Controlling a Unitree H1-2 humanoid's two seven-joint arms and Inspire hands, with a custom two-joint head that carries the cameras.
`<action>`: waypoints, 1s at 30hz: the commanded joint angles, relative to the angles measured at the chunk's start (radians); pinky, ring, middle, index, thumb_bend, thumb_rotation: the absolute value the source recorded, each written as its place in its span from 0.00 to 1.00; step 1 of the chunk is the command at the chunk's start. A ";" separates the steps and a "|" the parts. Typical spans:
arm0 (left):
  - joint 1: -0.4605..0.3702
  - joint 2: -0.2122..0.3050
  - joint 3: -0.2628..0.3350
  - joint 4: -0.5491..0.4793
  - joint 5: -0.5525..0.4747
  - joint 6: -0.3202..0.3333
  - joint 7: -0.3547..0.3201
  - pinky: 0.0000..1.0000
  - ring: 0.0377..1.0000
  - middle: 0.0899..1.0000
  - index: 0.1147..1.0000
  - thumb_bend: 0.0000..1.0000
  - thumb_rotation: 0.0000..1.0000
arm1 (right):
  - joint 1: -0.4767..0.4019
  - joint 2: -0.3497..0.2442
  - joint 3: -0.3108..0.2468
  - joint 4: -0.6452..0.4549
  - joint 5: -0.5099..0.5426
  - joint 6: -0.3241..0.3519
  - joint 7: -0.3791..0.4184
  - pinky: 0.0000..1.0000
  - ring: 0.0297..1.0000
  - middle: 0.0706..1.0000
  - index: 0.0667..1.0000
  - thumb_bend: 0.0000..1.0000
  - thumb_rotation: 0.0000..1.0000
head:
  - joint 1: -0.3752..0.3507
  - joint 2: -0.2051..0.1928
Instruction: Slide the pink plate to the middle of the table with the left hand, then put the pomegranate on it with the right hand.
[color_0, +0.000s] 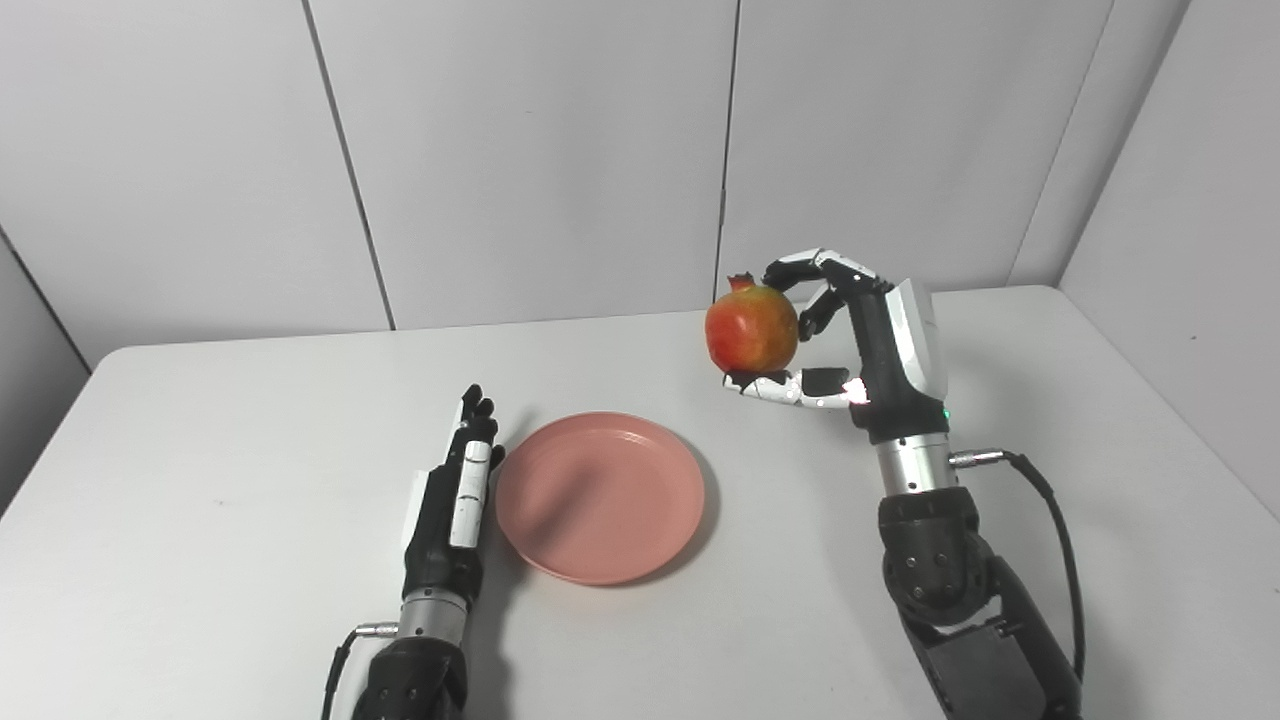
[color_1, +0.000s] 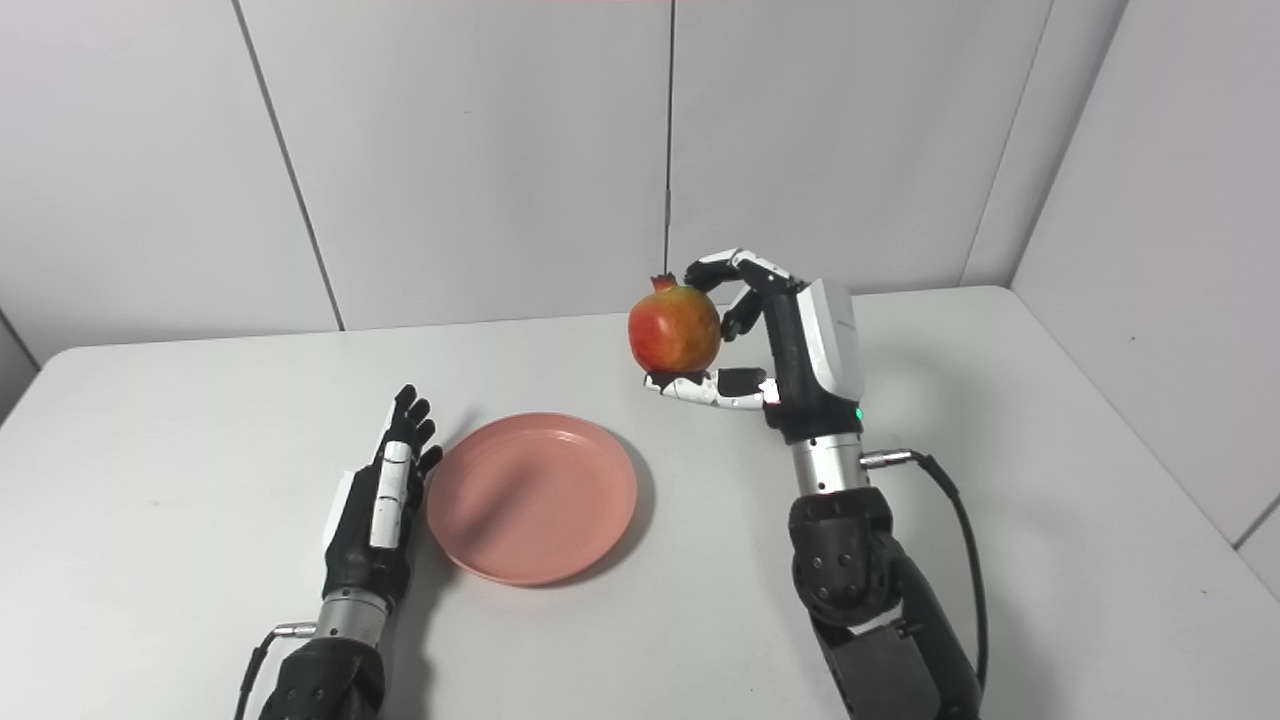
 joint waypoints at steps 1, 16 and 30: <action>-0.032 -0.020 0.003 -0.035 -0.020 0.016 0.005 0.98 1.00 1.00 1.00 0.67 1.00 | -0.029 0.021 0.010 -0.053 0.002 -0.036 0.015 0.31 0.35 0.39 0.50 0.52 0.00 | 0.004 -0.003; -0.035 -0.022 -0.001 -0.046 -0.014 0.049 0.012 1.00 1.00 1.00 1.00 0.72 1.00 | -0.009 0.096 0.132 -0.014 -0.037 -0.047 0.144 0.29 0.34 0.39 0.50 0.52 0.00 | 0.016 -0.010; -0.028 -0.013 -0.021 -0.040 0.043 -0.003 0.027 1.00 1.00 1.00 1.00 0.69 1.00 | -0.039 0.082 0.211 0.140 -0.128 -0.060 0.164 0.29 0.34 0.39 0.50 0.52 0.00 | 0.030 -0.010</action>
